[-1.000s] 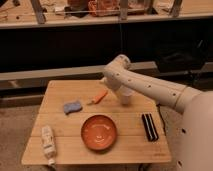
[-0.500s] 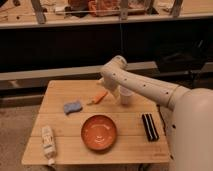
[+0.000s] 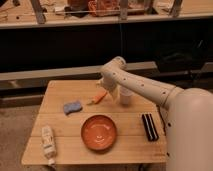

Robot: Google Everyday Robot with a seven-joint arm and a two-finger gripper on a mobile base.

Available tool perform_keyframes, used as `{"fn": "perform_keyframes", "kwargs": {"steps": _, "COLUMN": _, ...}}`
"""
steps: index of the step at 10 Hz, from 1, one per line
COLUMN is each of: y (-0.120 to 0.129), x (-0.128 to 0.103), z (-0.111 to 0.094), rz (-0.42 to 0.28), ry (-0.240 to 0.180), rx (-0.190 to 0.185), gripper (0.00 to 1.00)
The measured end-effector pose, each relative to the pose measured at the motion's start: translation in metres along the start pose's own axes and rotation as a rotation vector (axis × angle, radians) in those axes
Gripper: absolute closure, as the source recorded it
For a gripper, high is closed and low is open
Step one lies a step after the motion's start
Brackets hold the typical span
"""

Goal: Place the pepper in the ceramic cup

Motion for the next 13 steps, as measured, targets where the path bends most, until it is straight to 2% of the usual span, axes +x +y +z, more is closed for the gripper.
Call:
{"fn": "perform_keyframes", "kwargs": {"steps": 7, "y": -0.003, "x": -0.005, "z": 0.023, "rz": 0.02, "ry": -0.049, "rx": -0.003, "gripper": 0.2}}
{"fn": "perform_keyframes", "kwargs": {"steps": 13, "y": -0.007, "x": -0.007, "z": 0.041, "rz": -0.008, "ry": -0.068, "rx": -0.004, "gripper": 0.2}}
